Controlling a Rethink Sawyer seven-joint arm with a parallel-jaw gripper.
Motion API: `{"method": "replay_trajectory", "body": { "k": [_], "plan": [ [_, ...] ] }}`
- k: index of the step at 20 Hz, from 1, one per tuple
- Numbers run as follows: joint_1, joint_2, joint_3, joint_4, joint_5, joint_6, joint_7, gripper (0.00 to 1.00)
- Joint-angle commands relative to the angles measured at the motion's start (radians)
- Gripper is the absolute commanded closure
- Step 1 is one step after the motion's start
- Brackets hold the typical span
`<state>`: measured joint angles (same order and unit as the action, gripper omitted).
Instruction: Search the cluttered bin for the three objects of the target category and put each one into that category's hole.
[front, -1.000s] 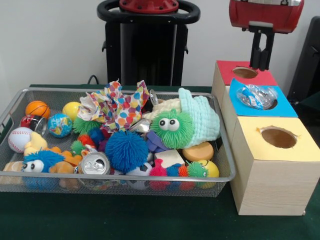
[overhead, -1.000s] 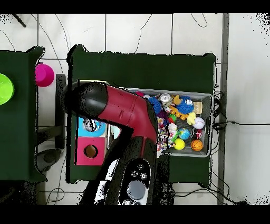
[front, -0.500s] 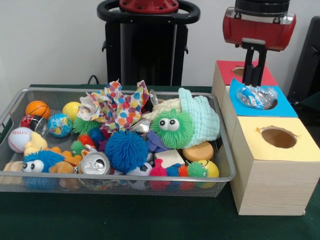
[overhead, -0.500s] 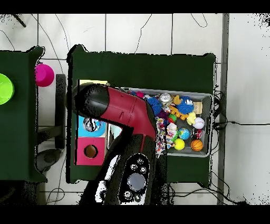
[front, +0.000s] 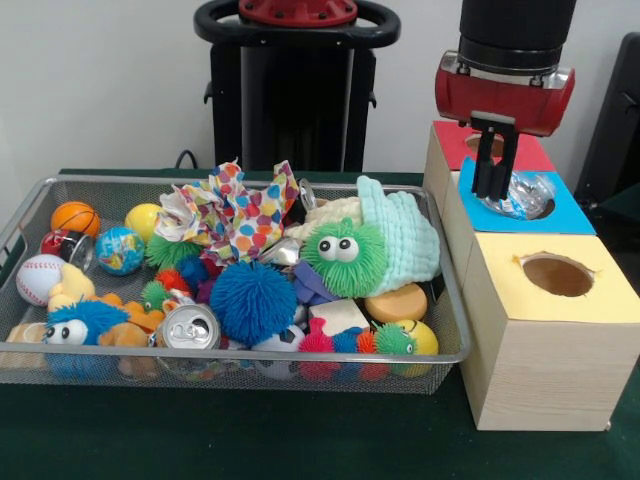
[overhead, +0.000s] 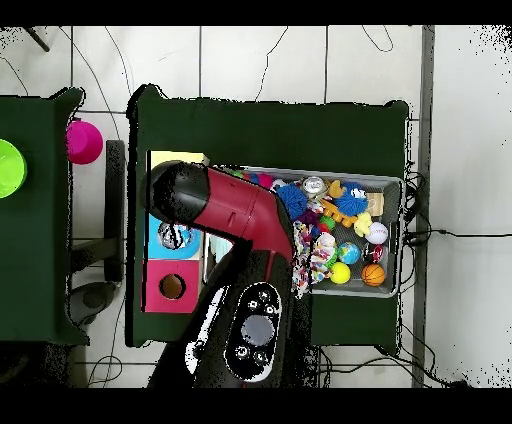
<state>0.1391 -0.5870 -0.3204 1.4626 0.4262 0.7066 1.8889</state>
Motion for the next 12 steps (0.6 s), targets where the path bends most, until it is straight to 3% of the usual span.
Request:
{"method": "replay_trajectory", "body": {
  "k": [1,5,12],
  "plan": [
    [-0.018,0.013,0.1,0.116,0.049,0.012,0.225,1.0],
    [-0.012,-0.025,0.099,0.151,0.056,0.038,0.212,1.0],
    [-0.024,-0.019,0.112,0.169,0.055,0.005,0.191,1.0]
  ]
}}
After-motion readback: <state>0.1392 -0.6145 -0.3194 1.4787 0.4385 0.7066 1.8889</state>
